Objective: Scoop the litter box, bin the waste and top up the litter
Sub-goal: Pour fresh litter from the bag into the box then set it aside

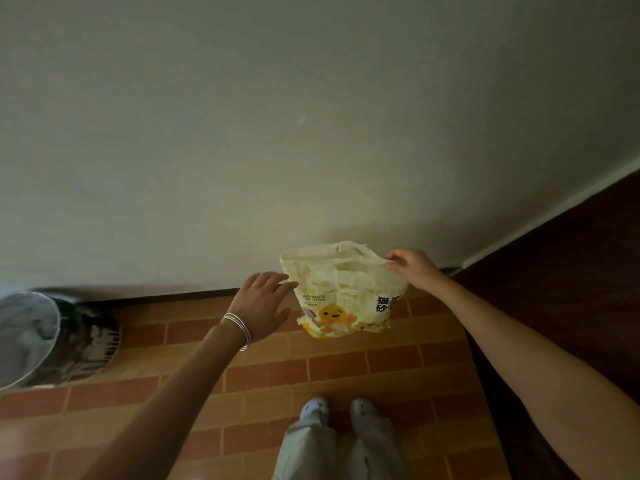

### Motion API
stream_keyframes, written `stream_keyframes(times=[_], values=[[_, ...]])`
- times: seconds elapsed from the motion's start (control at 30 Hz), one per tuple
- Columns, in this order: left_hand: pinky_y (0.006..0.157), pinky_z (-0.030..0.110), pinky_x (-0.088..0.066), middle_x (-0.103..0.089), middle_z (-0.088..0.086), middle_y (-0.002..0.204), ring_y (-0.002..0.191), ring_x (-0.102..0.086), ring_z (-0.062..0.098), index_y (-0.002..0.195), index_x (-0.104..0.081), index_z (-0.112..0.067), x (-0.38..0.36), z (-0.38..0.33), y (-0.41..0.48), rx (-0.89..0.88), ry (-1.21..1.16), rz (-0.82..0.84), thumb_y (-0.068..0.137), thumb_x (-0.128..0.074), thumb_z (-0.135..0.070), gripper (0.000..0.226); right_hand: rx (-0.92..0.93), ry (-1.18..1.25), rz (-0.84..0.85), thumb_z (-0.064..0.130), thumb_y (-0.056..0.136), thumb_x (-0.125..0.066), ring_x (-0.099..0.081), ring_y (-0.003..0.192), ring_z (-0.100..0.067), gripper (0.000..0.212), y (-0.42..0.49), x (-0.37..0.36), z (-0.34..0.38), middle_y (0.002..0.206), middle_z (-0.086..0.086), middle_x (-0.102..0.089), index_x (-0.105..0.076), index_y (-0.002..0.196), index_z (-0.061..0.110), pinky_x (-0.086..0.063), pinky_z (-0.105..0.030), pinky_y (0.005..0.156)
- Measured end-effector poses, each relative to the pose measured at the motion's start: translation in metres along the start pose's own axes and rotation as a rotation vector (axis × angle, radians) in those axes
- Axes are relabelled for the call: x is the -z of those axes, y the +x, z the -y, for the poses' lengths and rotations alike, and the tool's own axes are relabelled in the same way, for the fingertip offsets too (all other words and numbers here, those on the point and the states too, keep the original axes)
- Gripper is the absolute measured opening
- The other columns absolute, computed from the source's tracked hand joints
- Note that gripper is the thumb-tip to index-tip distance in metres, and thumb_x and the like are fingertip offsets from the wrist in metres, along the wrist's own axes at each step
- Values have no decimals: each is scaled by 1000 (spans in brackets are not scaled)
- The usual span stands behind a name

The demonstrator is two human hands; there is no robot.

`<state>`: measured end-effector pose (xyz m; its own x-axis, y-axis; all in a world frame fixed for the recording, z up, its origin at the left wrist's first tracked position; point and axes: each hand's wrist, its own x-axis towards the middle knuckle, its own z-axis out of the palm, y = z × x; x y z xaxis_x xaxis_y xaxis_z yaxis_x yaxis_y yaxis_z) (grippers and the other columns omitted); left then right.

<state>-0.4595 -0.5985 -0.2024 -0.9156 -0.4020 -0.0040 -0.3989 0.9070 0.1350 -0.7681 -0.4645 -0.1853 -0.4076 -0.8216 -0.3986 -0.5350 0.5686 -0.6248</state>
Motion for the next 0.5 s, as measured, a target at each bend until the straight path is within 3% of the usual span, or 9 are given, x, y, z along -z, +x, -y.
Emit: stream_keyframes(times=[0.2, 0.5], values=[[87, 40, -49, -65, -1, 111, 100, -62, 22, 115, -63, -23, -97, 11, 13, 59, 17, -24, 63, -78, -37, 56, 50, -18, 10, 9, 88, -58, -53, 94, -12, 19, 79, -57, -76, 99, 0, -58, -63, 105, 3, -36, -21, 79], [83, 38, -51, -66, -3, 109, 98, -64, 19, 112, -65, -26, -260, 21, 46, 143, 31, -10, 53, -82, -40, 63, 106, 96, 11, 8, 88, -59, -56, 87, -16, 7, 180, -146, -201, 86, 2, -60, -61, 89, 15, -42, -27, 74]])
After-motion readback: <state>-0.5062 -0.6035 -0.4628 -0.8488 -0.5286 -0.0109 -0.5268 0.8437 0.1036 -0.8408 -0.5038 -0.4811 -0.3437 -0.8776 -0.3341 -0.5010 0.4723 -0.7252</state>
